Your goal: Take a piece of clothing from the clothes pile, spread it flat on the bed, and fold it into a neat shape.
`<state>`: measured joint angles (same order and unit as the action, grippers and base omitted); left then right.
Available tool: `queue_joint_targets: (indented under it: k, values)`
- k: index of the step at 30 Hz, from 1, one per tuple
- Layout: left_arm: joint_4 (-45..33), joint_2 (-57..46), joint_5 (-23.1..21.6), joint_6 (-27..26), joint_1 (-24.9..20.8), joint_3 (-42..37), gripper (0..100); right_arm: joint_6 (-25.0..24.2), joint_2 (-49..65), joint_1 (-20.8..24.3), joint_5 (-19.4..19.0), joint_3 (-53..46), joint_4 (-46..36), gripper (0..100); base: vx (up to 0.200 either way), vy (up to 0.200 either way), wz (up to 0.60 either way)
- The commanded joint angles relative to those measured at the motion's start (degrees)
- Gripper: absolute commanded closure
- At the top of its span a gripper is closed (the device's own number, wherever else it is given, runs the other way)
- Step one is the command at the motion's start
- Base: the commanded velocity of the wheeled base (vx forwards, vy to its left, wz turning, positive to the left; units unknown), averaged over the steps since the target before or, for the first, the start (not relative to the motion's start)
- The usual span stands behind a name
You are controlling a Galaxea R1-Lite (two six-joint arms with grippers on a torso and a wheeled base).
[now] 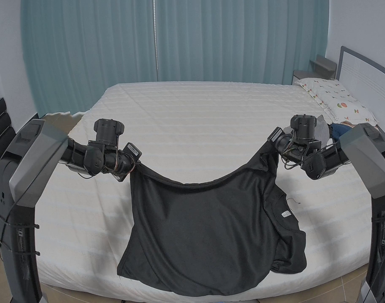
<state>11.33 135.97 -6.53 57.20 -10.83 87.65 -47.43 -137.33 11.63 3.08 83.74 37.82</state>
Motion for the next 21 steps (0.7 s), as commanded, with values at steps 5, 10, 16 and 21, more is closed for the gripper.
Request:
queue_joint_targets:
  k: [5, 10, 16, 21]
  values:
    - [0.0, 7.4, -0.2, 3.5, 0.2, 5.6, 100, -0.1, -7.8, -1.5, 0.0, 1.7, 0.2, 0, 0.000, 0.000, 0.00]
    - [-0.1, 8.2, -0.1, 3.7, 0.2, 6.2, 0, -0.4, -7.8, -3.1, -0.6, 1.6, 0.1, 0, 0.000, 0.000, 0.00]
    - [0.3, 8.3, 0.1, 3.5, 1.0, 6.7, 0, -0.5, -7.0, -5.4, -1.4, 0.7, -0.3, 0, 0.000, 0.000, 0.00]
    - [0.1, 9.7, 0.7, 2.7, 2.7, 8.5, 0, -3.6, -5.0, -8.6, -7.3, -2.2, 0.1, 0, 0.000, 0.000, 0.00]
